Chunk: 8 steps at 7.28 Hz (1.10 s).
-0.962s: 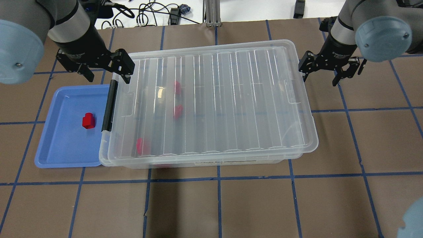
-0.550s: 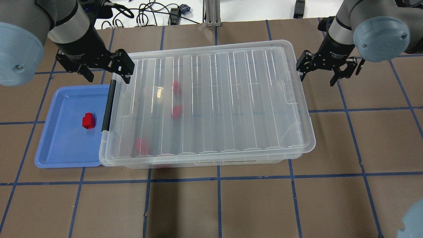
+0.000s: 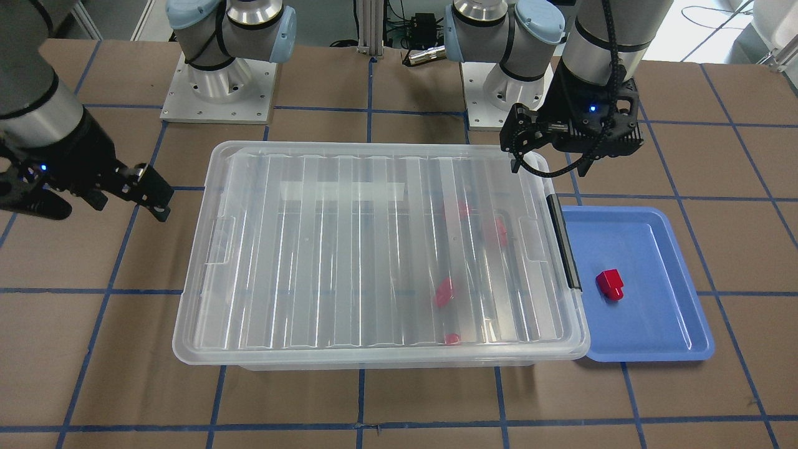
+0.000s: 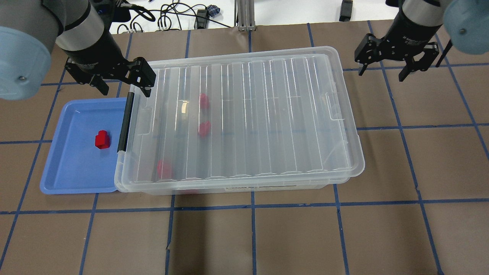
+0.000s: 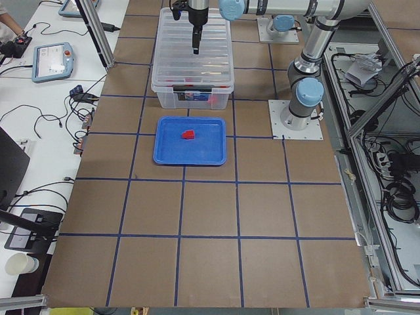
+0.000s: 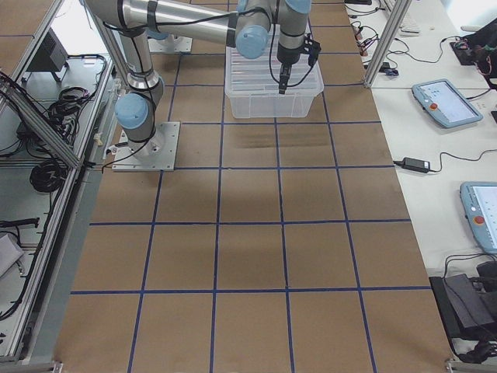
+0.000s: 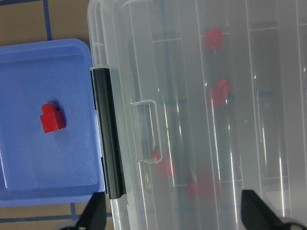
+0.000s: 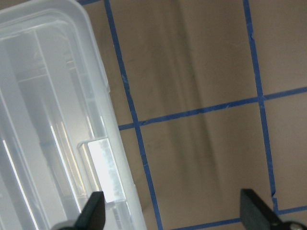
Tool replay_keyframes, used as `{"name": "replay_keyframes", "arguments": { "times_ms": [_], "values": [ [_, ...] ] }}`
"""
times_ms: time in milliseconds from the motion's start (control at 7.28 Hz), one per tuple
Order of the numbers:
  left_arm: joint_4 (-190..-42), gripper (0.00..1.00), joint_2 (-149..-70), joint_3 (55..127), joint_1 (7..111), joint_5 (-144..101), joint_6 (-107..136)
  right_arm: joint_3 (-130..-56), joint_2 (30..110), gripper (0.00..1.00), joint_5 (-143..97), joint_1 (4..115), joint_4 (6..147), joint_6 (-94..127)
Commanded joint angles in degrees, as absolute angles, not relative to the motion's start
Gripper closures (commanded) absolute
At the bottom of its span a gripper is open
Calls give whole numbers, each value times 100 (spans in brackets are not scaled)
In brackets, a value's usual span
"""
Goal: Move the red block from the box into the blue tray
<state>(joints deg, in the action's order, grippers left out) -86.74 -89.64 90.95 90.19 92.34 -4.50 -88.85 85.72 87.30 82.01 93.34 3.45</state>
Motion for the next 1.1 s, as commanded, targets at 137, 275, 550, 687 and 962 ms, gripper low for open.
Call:
{"name": "replay_keyframes", "arguments": {
  "times_ms": [137, 275, 550, 687, 962],
  "values": [
    [-8684, 0, -8965, 9088, 9018, 9229, -448, -8850, 8983, 0, 8815, 8743, 8737, 726],
    [-8675, 0, -8991, 9062, 9009, 9229, -440, -8903, 9009, 0, 8815, 8850, 8728, 877],
    [-8684, 0, -9026, 8974, 9017, 9237, -396, -8921, 9131, 0, 8824, 8850, 8456, 879],
    [-8684, 0, -9044, 9017, 9018, 9220, -387, -8921, 9149, 0, 8833, 8851, 8446, 879],
    [-8684, 0, -9018, 9044, 9018, 9220, -387, -8930, 9176, 0, 8824, 8851, 8446, 870]
  ]
}}
